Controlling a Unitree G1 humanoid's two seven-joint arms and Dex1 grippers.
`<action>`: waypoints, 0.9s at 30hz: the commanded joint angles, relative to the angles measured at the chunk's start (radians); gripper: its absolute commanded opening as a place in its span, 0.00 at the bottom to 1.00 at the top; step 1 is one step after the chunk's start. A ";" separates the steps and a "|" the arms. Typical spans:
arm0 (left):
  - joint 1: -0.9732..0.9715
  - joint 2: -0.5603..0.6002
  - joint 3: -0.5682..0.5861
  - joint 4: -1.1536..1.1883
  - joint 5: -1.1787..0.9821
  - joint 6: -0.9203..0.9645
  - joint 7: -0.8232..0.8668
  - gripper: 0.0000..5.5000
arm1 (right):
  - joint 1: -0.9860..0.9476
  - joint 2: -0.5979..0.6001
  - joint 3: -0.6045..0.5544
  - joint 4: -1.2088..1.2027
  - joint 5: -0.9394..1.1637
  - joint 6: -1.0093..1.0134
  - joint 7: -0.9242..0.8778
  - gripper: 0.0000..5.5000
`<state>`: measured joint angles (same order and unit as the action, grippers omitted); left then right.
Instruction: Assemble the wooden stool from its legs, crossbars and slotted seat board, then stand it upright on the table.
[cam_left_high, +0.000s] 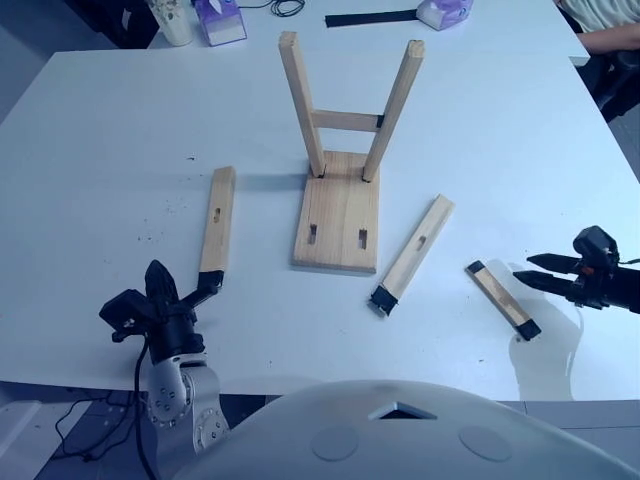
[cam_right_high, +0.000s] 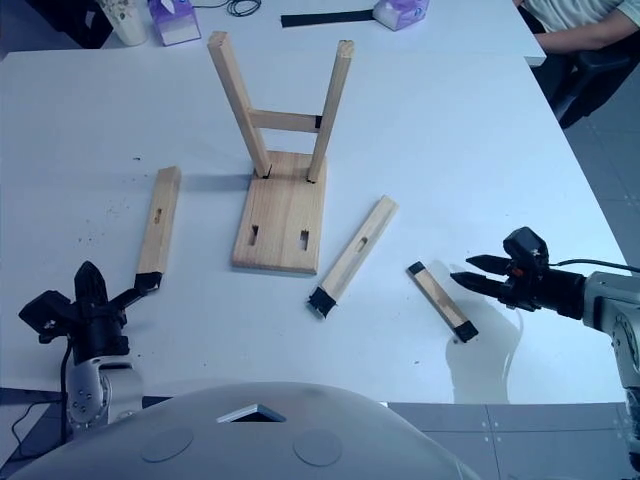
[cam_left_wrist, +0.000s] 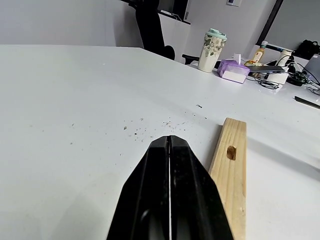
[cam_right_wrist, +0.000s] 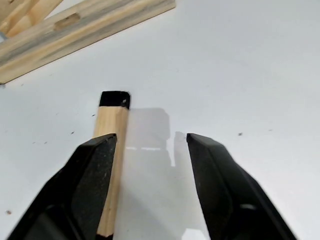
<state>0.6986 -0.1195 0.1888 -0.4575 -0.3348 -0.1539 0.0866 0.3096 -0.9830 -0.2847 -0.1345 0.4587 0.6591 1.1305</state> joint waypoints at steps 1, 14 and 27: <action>0.099 -0.114 -0.013 0.030 0.000 -0.049 0.039 0.00 | -0.018 -0.051 0.016 -0.021 0.021 0.003 0.071 0.47; 0.123 -0.060 -0.035 0.004 -0.018 -0.059 0.083 0.00 | 0.148 -0.137 0.033 -0.043 -0.044 -0.066 0.206 0.47; 0.058 -0.012 -0.035 0.033 0.005 -0.009 0.074 0.00 | 0.258 -0.020 0.023 -0.184 -0.093 -0.108 0.016 0.47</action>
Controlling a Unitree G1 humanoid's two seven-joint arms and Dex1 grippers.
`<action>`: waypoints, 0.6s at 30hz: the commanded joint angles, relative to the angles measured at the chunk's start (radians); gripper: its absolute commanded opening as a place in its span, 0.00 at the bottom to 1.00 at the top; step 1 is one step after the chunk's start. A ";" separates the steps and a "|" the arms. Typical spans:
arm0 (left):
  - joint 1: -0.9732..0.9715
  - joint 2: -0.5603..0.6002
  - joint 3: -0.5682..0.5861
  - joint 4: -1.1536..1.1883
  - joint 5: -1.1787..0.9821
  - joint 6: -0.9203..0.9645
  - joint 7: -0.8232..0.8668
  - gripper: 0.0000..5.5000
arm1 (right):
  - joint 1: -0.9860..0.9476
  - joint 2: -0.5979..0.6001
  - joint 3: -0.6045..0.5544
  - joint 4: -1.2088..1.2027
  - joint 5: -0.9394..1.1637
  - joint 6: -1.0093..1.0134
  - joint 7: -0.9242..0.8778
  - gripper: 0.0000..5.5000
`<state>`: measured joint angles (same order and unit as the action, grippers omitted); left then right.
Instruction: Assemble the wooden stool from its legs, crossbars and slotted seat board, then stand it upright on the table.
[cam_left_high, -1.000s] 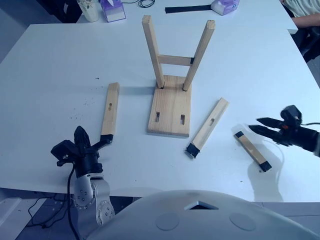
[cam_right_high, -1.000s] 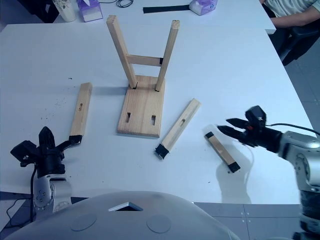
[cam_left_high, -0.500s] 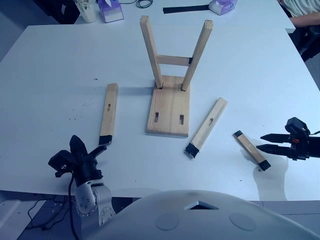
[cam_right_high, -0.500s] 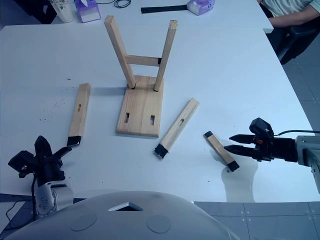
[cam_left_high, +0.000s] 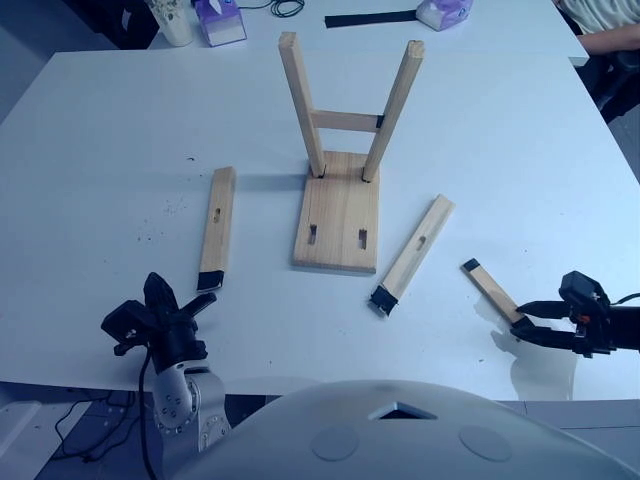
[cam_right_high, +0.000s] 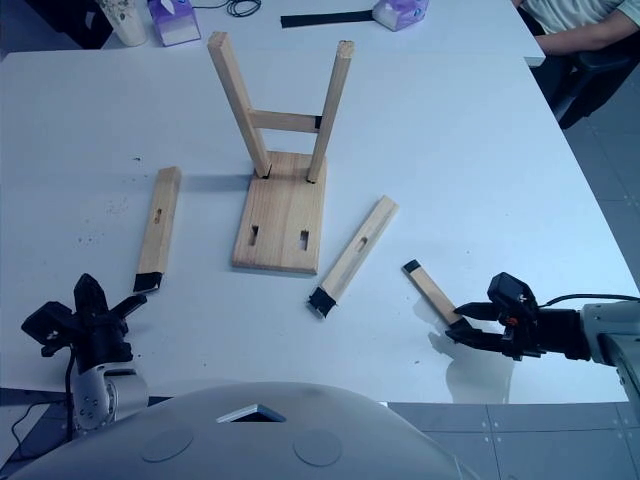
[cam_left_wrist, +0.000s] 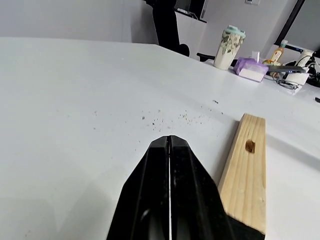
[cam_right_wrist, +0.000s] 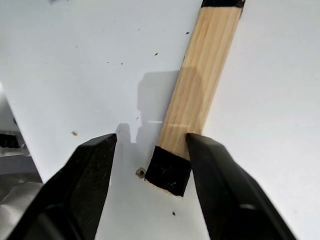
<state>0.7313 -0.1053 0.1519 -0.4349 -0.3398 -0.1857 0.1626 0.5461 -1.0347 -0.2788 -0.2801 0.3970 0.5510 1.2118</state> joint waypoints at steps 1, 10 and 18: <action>0.019 -0.024 0.003 0.012 0.010 0.026 -0.003 0.00 | 0.018 0.045 0.025 -0.054 -0.032 0.007 -0.086 0.47; -0.067 0.006 0.018 0.035 0.015 0.074 -0.013 0.00 | -0.079 0.211 0.116 -0.098 -0.025 0.109 -0.315 0.47; -0.101 0.004 0.038 0.040 0.020 0.098 -0.015 0.00 | -0.105 0.337 0.130 0.016 -0.081 0.041 -0.488 0.47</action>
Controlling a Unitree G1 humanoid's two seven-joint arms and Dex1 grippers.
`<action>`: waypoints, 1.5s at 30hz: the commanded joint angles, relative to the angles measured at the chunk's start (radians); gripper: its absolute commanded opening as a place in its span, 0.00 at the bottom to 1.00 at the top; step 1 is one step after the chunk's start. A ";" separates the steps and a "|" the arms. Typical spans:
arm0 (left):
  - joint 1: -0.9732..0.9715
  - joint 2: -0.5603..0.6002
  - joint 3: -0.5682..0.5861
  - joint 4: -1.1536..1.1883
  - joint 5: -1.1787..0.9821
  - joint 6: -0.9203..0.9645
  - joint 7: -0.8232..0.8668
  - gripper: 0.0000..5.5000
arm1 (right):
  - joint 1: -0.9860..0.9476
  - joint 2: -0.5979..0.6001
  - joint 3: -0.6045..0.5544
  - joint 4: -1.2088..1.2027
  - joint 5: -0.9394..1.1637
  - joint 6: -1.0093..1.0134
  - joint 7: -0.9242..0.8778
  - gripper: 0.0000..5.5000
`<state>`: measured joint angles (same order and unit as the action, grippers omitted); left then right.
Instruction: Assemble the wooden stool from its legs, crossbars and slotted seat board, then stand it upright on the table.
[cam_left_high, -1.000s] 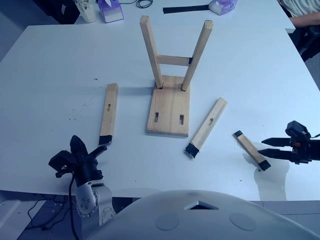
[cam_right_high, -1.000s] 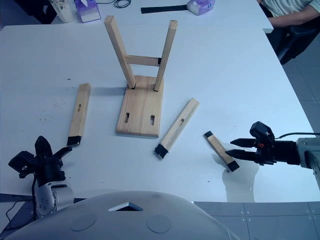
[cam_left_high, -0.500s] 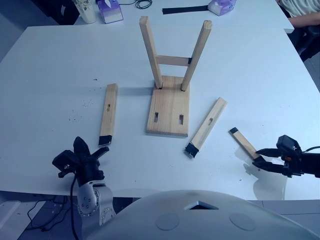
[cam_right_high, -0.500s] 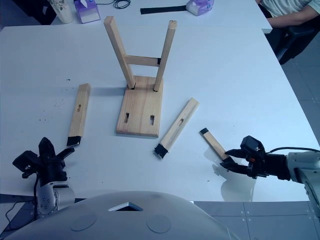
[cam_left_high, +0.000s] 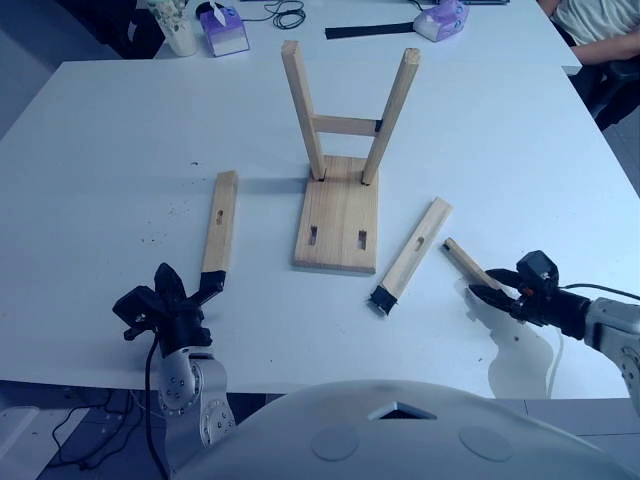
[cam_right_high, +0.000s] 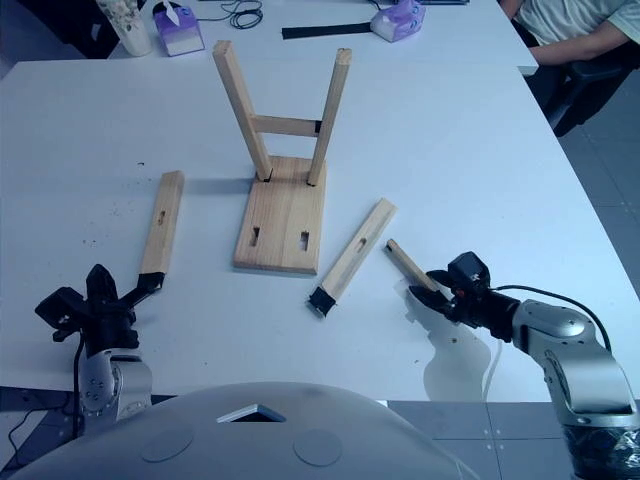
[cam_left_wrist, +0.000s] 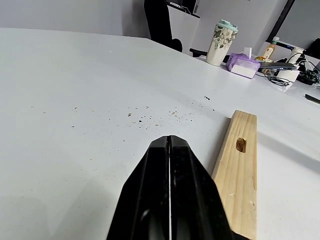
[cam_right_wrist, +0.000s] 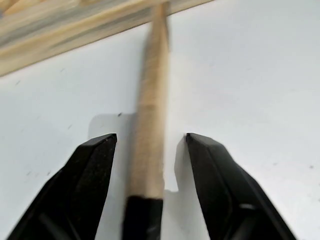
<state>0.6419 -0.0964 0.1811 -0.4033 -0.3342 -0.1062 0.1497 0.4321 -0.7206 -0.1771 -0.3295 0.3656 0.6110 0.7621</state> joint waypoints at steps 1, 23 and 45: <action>-0.020 -0.007 0.009 0.012 0.018 0.020 -0.001 0.00 | 0.005 0.028 0.037 0.086 -0.061 -0.042 -0.042 0.47; -0.082 -0.047 0.030 0.044 0.049 -0.004 0.001 0.00 | -0.051 -0.113 0.087 0.607 -0.146 -0.587 0.223 0.47; -0.142 -0.022 0.059 0.084 0.046 -0.017 0.002 0.00 | -0.265 -0.146 0.148 0.718 -0.086 -0.620 0.395 0.08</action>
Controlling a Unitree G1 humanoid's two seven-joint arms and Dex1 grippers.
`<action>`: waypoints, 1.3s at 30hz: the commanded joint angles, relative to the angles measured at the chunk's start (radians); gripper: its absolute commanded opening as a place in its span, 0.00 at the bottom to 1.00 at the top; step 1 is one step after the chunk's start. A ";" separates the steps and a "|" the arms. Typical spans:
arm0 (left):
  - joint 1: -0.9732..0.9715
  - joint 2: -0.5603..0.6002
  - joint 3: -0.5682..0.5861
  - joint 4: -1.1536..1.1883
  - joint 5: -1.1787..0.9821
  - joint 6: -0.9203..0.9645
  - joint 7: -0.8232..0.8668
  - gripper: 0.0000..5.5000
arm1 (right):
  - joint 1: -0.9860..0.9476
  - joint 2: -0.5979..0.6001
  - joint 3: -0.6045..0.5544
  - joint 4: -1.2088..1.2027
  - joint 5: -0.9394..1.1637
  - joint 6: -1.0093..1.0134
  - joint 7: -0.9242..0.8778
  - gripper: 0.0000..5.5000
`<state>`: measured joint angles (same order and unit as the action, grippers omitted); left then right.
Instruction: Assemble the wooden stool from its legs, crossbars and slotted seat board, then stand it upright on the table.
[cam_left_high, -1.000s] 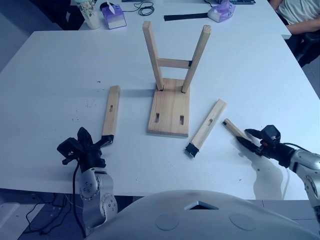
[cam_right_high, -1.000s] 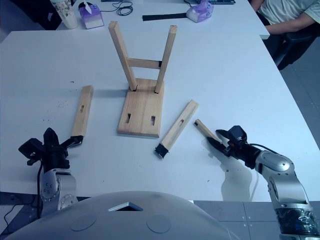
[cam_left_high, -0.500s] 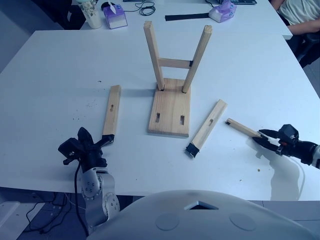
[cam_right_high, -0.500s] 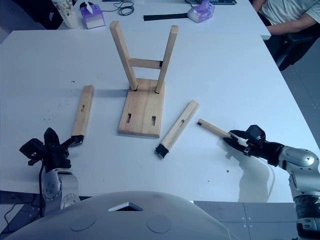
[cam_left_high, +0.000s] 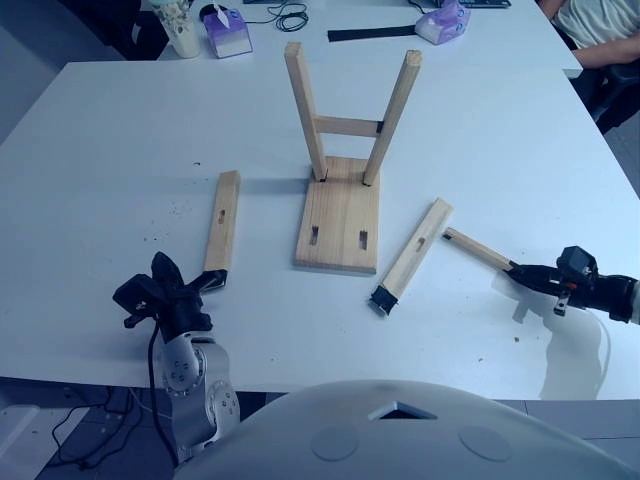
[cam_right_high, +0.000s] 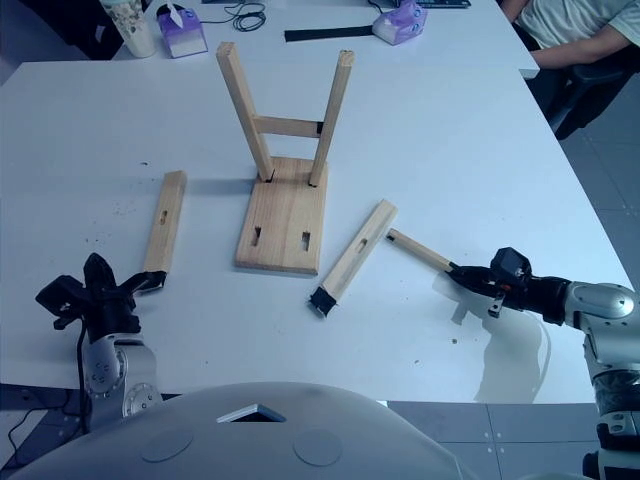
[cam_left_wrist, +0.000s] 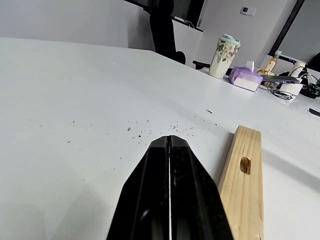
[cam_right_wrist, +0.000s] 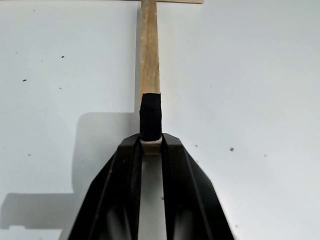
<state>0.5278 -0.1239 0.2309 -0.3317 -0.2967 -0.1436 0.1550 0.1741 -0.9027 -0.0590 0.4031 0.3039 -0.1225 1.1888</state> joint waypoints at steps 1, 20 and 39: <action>-0.041 0.014 0.011 0.012 0.009 0.028 -0.005 0.00 | -0.049 0.055 0.010 -0.012 0.019 0.198 -0.052 0.08; -0.993 0.301 0.081 -0.106 -0.759 0.533 -0.088 0.05 | -0.882 0.505 -0.231 -0.330 0.415 0.398 -0.438 0.08; -1.186 0.088 0.064 -0.174 -1.568 0.391 0.249 0.60 | -1.088 0.604 -0.324 -0.371 0.791 0.517 -0.421 0.08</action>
<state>-0.6193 0.0123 0.3081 -0.5137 -1.8061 0.2950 0.3701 -0.8086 -0.3261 -0.3912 -0.0121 1.0576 0.4017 0.7436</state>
